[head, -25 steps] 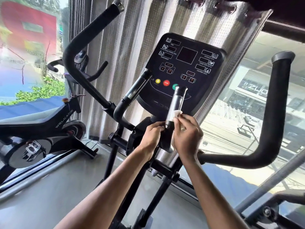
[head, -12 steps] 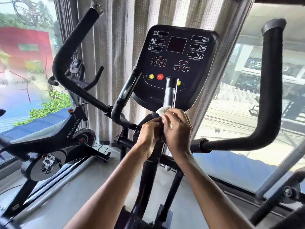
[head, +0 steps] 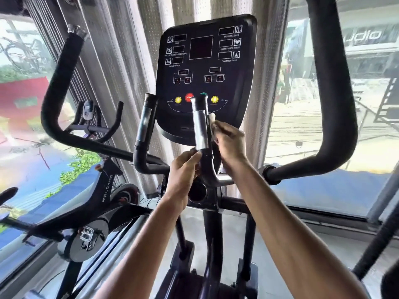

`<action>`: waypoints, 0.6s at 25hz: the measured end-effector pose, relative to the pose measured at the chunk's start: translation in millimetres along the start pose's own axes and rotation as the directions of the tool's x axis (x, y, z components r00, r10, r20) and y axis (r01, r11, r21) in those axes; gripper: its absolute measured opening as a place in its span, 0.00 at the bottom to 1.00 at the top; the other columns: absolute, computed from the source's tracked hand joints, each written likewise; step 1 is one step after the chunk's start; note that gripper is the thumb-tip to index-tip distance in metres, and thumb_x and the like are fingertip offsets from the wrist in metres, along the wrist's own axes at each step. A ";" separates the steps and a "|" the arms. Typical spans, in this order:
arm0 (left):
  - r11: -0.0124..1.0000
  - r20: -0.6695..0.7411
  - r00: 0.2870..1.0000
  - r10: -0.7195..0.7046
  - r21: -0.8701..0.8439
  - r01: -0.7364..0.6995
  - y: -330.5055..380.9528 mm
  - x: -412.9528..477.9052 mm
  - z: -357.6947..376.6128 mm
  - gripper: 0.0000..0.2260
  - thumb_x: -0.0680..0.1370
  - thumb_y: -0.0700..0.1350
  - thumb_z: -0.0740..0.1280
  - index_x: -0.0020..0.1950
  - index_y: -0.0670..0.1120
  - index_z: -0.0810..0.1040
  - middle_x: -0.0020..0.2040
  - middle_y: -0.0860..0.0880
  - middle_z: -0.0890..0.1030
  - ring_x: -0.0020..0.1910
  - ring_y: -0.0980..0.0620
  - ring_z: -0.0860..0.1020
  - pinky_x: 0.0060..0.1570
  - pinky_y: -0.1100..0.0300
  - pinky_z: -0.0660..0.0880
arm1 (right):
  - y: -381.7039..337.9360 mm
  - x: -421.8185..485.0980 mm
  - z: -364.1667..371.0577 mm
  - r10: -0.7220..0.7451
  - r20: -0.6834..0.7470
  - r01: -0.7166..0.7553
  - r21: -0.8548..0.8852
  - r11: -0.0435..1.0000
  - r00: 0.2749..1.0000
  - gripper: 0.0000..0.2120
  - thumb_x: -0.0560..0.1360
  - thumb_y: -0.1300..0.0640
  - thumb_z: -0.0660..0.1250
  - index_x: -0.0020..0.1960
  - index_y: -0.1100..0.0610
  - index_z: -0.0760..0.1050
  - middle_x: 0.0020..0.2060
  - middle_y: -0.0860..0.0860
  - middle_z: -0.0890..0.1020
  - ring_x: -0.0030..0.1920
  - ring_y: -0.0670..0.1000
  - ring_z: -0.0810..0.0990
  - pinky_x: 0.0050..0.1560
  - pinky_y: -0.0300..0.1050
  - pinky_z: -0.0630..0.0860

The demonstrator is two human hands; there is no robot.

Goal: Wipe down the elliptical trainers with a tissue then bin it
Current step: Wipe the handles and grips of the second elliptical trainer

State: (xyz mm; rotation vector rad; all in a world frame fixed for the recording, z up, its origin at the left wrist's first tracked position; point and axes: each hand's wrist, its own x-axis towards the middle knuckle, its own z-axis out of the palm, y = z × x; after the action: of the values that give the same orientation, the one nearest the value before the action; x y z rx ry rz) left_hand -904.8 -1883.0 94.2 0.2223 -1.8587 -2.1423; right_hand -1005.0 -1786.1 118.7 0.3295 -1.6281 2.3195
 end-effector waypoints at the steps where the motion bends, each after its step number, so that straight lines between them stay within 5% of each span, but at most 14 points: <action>1: 0.999 -0.012 1.000 0.007 0.045 -0.007 0.6 0.6 1.5 0.09 0.83 0.46 0.67 0.57 0.44 0.84 0.50 0.45 0.87 0.47 0.52 0.81 0.57 0.55 0.77 | -9.4 14.0 6.2 0.074 0.045 -0.079 0.099 0.992 0.996 0.09 0.78 0.69 0.69 0.57 0.67 0.82 0.34 0.47 0.84 0.32 0.39 0.80 0.41 0.36 0.77; 3: 0.995 -0.030 0.999 0.021 0.101 -0.018 -0.4 1.3 3.1 0.08 0.83 0.47 0.67 0.53 0.47 0.85 0.46 0.49 0.86 0.45 0.54 0.80 0.53 0.56 0.74 | -18.7 28.5 10.2 0.097 0.123 -0.117 0.167 0.979 0.988 0.09 0.78 0.67 0.69 0.57 0.64 0.83 0.37 0.47 0.86 0.37 0.42 0.83 0.45 0.39 0.80; 6: 0.992 -0.027 0.998 0.057 0.111 -0.053 -0.3 2.1 4.1 0.08 0.83 0.45 0.66 0.52 0.45 0.85 0.47 0.48 0.87 0.44 0.55 0.83 0.51 0.57 0.75 | 7.8 14.7 -11.2 -0.029 0.129 0.035 -0.044 0.998 0.991 0.09 0.78 0.64 0.71 0.58 0.63 0.83 0.46 0.53 0.88 0.46 0.51 0.86 0.51 0.47 0.84; 8: 0.991 -0.017 0.996 0.090 0.103 -0.088 1.5 3.6 4.7 0.09 0.84 0.43 0.66 0.50 0.44 0.86 0.46 0.46 0.88 0.44 0.53 0.85 0.53 0.56 0.77 | 21.1 8.4 -15.7 0.004 0.168 0.008 -0.071 0.997 0.986 0.09 0.78 0.64 0.71 0.57 0.64 0.84 0.47 0.58 0.87 0.49 0.55 0.86 0.55 0.54 0.83; 12: 0.985 0.008 0.995 0.104 0.138 -0.104 2.0 2.7 0.1 0.09 0.84 0.42 0.66 0.51 0.43 0.86 0.47 0.46 0.88 0.49 0.51 0.86 0.61 0.51 0.79 | 9.7 15.4 -2.7 -0.141 0.097 0.136 0.052 0.989 0.985 0.10 0.76 0.64 0.73 0.56 0.64 0.83 0.46 0.51 0.87 0.47 0.46 0.86 0.54 0.46 0.83; 15: 0.979 0.013 0.994 0.109 0.175 -0.110 -0.2 4.3 -3.5 0.09 0.84 0.43 0.66 0.55 0.43 0.87 0.51 0.44 0.88 0.52 0.47 0.86 0.62 0.49 0.79 | 28.3 2.3 -7.2 -0.207 0.062 0.212 -0.086 0.973 0.976 0.09 0.75 0.59 0.74 0.55 0.60 0.85 0.50 0.51 0.87 0.51 0.49 0.87 0.54 0.54 0.83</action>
State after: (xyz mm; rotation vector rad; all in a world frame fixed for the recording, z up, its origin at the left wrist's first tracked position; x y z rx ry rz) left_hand -907.8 -1887.6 93.8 0.1501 -2.0137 -1.9100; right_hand -1017.5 -1788.2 92.3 0.5194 -1.6319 2.0894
